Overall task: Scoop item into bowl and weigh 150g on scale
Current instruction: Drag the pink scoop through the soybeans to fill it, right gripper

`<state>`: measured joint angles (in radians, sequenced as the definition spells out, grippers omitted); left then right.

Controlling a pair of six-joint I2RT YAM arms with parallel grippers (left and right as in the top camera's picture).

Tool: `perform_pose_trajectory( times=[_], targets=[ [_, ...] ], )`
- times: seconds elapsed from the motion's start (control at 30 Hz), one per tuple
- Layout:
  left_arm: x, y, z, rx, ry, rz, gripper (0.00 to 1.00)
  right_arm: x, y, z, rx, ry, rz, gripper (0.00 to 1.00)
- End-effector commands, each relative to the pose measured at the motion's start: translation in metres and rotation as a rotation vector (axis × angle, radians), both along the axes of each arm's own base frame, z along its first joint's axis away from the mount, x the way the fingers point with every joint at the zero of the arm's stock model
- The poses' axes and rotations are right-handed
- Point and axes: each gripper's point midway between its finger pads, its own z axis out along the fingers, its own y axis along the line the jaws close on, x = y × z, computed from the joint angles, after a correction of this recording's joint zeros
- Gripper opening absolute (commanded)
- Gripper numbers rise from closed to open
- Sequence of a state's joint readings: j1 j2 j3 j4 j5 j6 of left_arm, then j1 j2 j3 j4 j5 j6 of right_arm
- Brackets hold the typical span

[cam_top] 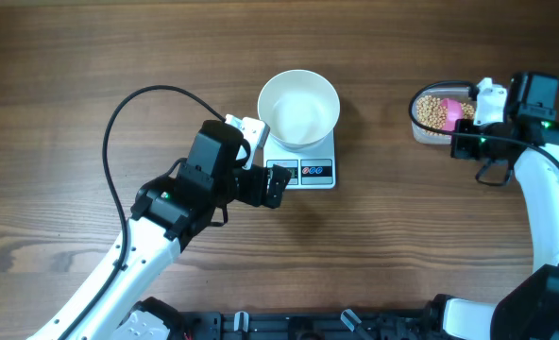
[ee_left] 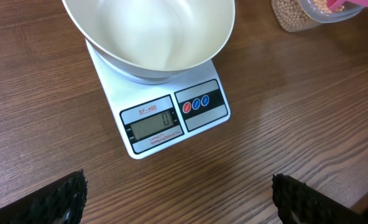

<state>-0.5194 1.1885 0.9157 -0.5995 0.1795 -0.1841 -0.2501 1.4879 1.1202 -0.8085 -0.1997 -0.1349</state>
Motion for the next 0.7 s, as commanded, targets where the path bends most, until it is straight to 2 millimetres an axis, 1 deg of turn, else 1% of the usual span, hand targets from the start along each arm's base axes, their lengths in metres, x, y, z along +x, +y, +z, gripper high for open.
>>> perform_pose_trajectory(
  times=[0.0,0.07,0.27,0.53,0.67],
  targets=[
    [0.001,0.001,-0.002,0.021,-0.009,-0.01,1.0,-0.005,0.011,-0.008,0.095,0.02,0.009,0.04],
    [0.001,0.001,-0.002,0.021,-0.009,-0.01,1.0,-0.006,0.011,-0.01,0.102,0.029,0.009,0.04],
    [0.001,0.001,-0.002,0.021,-0.009,-0.01,1.0,-0.004,0.023,-0.016,0.177,0.043,0.027,0.04],
    [0.001,0.001,-0.002,0.021,-0.009,-0.01,1.0,-0.002,0.022,-0.018,0.198,0.051,-0.016,0.04],
    [0.001,0.001,-0.002,0.021,-0.009,-0.01,1.0,0.001,0.016,-0.018,0.209,0.042,-0.062,0.04]
  ],
)
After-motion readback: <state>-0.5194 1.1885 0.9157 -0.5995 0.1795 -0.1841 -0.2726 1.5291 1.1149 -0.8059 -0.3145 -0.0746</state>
